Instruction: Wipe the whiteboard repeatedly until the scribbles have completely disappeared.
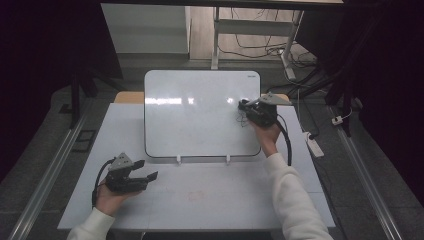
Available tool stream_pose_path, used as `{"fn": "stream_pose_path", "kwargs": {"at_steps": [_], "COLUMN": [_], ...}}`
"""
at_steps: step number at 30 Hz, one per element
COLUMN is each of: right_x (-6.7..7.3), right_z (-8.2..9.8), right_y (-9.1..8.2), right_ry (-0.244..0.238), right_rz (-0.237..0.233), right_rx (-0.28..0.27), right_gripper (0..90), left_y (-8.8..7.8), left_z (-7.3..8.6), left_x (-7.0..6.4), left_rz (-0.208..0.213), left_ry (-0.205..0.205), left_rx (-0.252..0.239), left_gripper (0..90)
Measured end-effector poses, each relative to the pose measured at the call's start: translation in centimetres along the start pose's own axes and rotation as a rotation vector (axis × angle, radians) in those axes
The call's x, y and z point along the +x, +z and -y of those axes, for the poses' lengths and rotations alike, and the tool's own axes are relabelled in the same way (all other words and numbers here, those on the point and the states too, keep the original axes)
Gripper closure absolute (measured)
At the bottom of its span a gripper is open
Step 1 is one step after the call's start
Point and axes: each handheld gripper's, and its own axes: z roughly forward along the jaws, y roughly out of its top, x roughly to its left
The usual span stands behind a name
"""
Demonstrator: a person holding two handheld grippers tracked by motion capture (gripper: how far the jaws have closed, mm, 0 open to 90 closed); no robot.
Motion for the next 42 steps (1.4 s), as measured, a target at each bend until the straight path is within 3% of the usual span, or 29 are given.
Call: {"fn": "stream_pose_path", "kwargs": {"at_steps": [1, 2, 5, 7, 10, 11, 12, 13, 14, 15, 16, 20, 22, 25, 27, 30, 32, 34, 35, 37, 39, 40, 42], "right_x": [0.3, 0.1, -1.3, -1.4, 0.1, 0.4, 0.0, 0.0, -0.5, -1.0, -1.1, 0.4, 0.2, -2.0, -3.2, -3.1, -2.0, -1.5, -1.8, -3.0, -3.7, -3.7, -2.8], "right_z": [0.0, -0.1, -0.6, -0.6, -0.3, -0.2, -0.6, -0.6, -0.7, -0.6, -0.4, 0.4, 0.2, -0.4, -0.9, -0.7, -0.1, 0.0, -0.1, -0.5, -0.5, -0.5, -0.3], "right_y": [0.0, 0.0, -0.5, -0.5, 0.0, 0.1, -0.2, -0.2, -0.4, -0.5, -0.5, -0.4, -0.5, -1.3, -1.8, -1.9, -1.6, -1.6, -1.7, -2.1, -2.3, -2.3, -2.1], "right_ry": [-0.029, -0.027, 0.051, 0.07, -0.019, -0.051, -0.054, -0.054, -0.015, 0.031, 0.046, -0.044, -0.064, 0.004, 0.046, 0.035, -0.015, -0.061, -0.051, -0.007, 0.042, 0.042, -0.012], "right_rz": [0.013, 0.014, 0.1, 0.1, 0.018, 0.015, 0.046, 0.046, 0.073, 0.068, 0.058, -0.014, 0.003, 0.1, 0.135, 0.115, 0.065, 0.062, 0.07, 0.129, 0.136, 0.136, 0.112], "right_rx": [0.005, 0.0, -0.045, -0.05, 0.004, 0.016, 0.009, 0.009, -0.008, -0.021, -0.023, 0.027, 0.034, -0.013, -0.03, -0.018, 0.016, 0.027, 0.025, -0.005, -0.024, -0.024, 0.006], "right_gripper": [77.6, 77.7, 77.7, 77.7, 77.6, 77.6, 77.6, 77.6, 77.6, 77.6, 77.6, 77.6, 77.6, 77.6, 77.6, 77.7, 77.7, 77.6, 77.7, 77.6, 77.6, 77.6, 77.6], "left_y": [0.0, 0.0, -0.2, -0.2, 0.0, 0.0, 0.0, 0.0, -0.1, -0.1, -0.2, 0.1, 0.0, -0.1, -0.1, 0.0, 0.1, 0.1, 0.1, 0.0, 0.0, 0.0, 0.1], "left_z": [0.0, 0.0, 0.0, 0.0, 0.0, 0.0, 0.0, 0.0, 0.0, 0.0, 0.0, 0.0, 0.0, 0.0, 0.0, 0.0, 0.0, 0.0, 0.0, 0.0, 0.0, 0.0, 0.0], "left_x": [0.0, 0.0, -0.1, -0.1, 0.0, 0.0, 0.0, 0.0, -0.1, -0.1, -0.1, 0.1, 0.0, -0.1, -0.1, 0.0, 0.1, 0.0, 0.0, -0.1, -0.1, -0.1, 0.0], "left_rz": [0.0, 0.0, -0.001, 0.001, 0.0, -0.001, 0.0, -0.001, -0.002, -0.002, -0.001, -0.001, -0.001, -0.002, -0.001, -0.002, -0.002, -0.002, -0.002, -0.001, -0.001, -0.001, -0.001], "left_ry": [-0.001, -0.001, -0.001, 0.001, -0.003, -0.004, -0.001, 0.001, 0.002, 0.001, 0.0, -0.005, -0.002, 0.0, -0.001, -0.004, -0.006, -0.002, 0.0, 0.002, 0.003, 0.002, -0.004], "left_rx": [-0.001, -0.001, -0.005, -0.008, -0.002, 0.0, 0.001, 0.001, -0.001, -0.003, -0.005, 0.003, 0.004, -0.003, -0.004, 0.0, 0.002, 0.004, 0.005, 0.003, 0.0, 0.0, 0.002], "left_gripper": [29.6, 29.6, 29.6, 29.6, 29.6, 29.6, 29.6, 29.6, 29.6, 29.6, 29.6, 29.6, 29.6, 29.6, 29.6, 29.6, 29.6, 29.6, 29.7, 29.6, 29.6, 29.6, 29.6]}}
